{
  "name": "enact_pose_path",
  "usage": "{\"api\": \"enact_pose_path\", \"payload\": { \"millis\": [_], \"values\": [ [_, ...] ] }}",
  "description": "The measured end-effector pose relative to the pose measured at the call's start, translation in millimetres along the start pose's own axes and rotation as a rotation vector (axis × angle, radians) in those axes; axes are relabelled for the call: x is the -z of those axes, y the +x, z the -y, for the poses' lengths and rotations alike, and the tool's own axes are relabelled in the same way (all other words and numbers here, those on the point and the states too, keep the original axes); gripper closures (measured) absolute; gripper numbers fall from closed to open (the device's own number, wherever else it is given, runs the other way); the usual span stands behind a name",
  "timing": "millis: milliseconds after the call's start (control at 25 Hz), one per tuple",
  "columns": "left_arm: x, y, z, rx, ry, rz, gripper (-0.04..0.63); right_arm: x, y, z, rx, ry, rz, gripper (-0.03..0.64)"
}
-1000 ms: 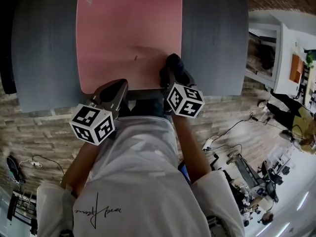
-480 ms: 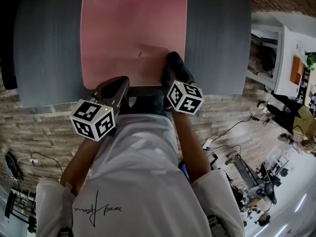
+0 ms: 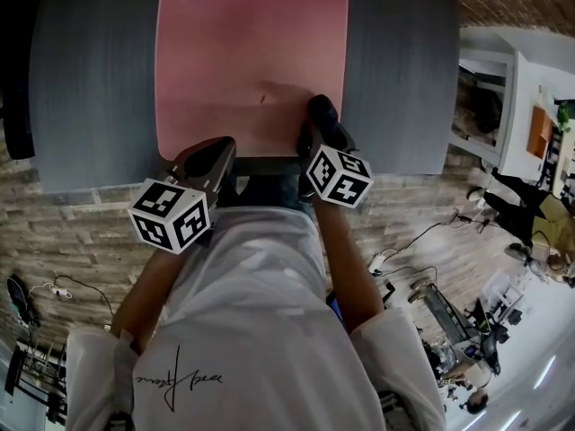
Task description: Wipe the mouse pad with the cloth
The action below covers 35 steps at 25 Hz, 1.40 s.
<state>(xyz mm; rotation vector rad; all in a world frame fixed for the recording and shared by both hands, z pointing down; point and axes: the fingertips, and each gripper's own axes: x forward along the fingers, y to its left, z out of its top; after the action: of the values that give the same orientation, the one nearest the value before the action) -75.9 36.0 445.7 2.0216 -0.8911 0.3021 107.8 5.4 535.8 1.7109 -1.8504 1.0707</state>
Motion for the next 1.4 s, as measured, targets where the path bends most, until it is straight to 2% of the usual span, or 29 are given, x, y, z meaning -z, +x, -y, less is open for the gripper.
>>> {"api": "enact_pose_path", "payload": {
  "millis": [200,1040,1280,1400],
  "values": [
    [-2,-2,-6,0.000,0.004,0.004,0.583,1,3,-12,-0.008,-0.023,-0.003,0.512],
    [-8,-15,-19,-0.018,-0.004,0.041,0.583,8,15,-57,-0.062,-0.001,-0.015,0.511],
    [-5,-19,-20,-0.046,0.048,0.022,0.583,9,15,-64,-0.064,0.005,-0.015,0.511],
    [-6,-21,-20,-0.049,0.048,0.026,0.584,9,15,-65,-0.059,0.019,-0.006,0.511]
  ]
}}
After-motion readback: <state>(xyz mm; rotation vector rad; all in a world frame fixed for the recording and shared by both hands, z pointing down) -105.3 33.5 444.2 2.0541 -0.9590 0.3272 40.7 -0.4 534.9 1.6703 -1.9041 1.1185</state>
